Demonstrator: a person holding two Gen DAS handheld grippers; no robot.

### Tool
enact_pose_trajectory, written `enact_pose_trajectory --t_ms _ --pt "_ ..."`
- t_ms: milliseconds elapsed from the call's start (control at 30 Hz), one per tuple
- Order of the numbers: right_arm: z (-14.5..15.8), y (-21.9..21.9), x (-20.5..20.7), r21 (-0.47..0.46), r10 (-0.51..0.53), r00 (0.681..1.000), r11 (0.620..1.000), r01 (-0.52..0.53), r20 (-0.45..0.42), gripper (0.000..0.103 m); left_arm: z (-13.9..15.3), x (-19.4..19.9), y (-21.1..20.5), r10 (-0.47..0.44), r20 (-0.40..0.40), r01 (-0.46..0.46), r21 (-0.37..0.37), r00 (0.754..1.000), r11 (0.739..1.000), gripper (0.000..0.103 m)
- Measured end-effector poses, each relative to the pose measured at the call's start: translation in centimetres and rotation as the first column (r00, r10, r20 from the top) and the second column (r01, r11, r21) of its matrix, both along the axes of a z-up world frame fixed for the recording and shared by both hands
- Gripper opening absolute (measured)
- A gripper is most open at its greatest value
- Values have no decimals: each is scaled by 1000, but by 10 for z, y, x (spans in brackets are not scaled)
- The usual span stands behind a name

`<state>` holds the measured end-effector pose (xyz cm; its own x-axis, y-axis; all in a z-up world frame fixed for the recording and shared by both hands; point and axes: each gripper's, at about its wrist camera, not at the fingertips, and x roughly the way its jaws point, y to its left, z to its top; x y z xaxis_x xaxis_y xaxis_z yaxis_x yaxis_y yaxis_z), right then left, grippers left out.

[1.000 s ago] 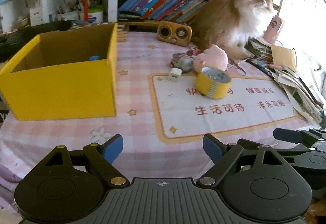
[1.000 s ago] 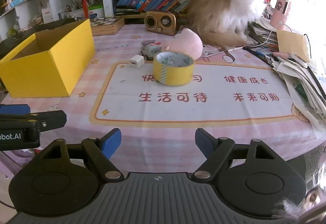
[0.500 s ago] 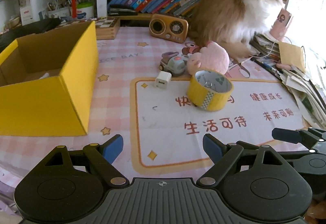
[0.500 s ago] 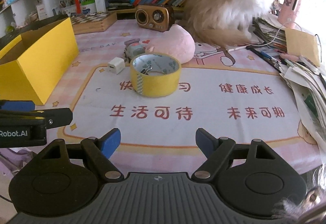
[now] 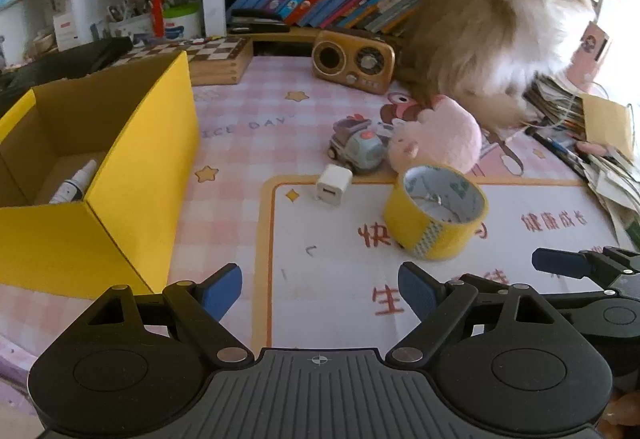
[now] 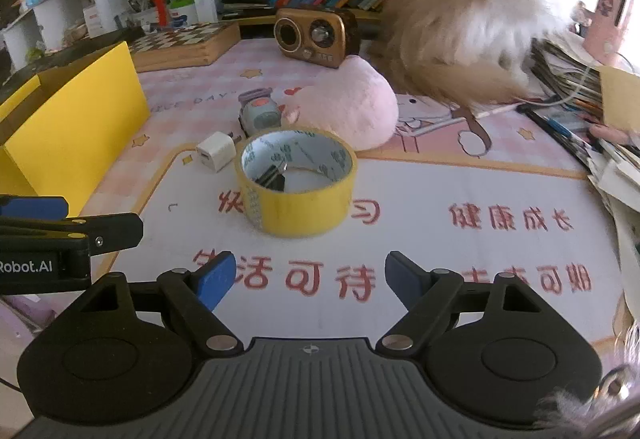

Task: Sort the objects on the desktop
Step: 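Grasp the yellow tape roll by its rim with the right gripper, then grasp the white charger plug with the left gripper while the right lifts the tape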

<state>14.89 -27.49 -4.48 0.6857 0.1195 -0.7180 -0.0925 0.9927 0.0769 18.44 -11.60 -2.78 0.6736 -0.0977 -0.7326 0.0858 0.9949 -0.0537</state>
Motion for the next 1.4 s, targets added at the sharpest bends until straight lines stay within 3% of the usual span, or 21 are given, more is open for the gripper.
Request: enact_pose_trajectory --t_ms 367,567,767,900,1167,1300,1400 --pt "-8 -3 35 30 65 998 997 -64 -27 84 1 19 -3 50 -4 -49 31 999 998 88" --pt "-16 3 58 11 88 996 996 -88 -23 93 1 26 -2 69 -15 -68 48 998 997 88" --pt "-24 4 81 14 110 994 994 -110 -22 93 -2 30 -1 86 -28 -84 60 996 995 88" --pt "-23 1 85 42 135 991 990 -134 -9 88 -3 34 -1 93 -34 -91 58 995 994 88" --pt "14 -31 67 99 51 990 993 -64 128 88 -13 56 -11 42 -39 -40 46 998 998 88" --pt "20 -48 58 120 -12 993 993 -2 117 88 -18 73 -18 1 6 -2 46 1000 999 86" --pt "18 -54 52 121 -32 994 992 19 102 88 -26 86 -23 -28 27 27 60 999 998 76"
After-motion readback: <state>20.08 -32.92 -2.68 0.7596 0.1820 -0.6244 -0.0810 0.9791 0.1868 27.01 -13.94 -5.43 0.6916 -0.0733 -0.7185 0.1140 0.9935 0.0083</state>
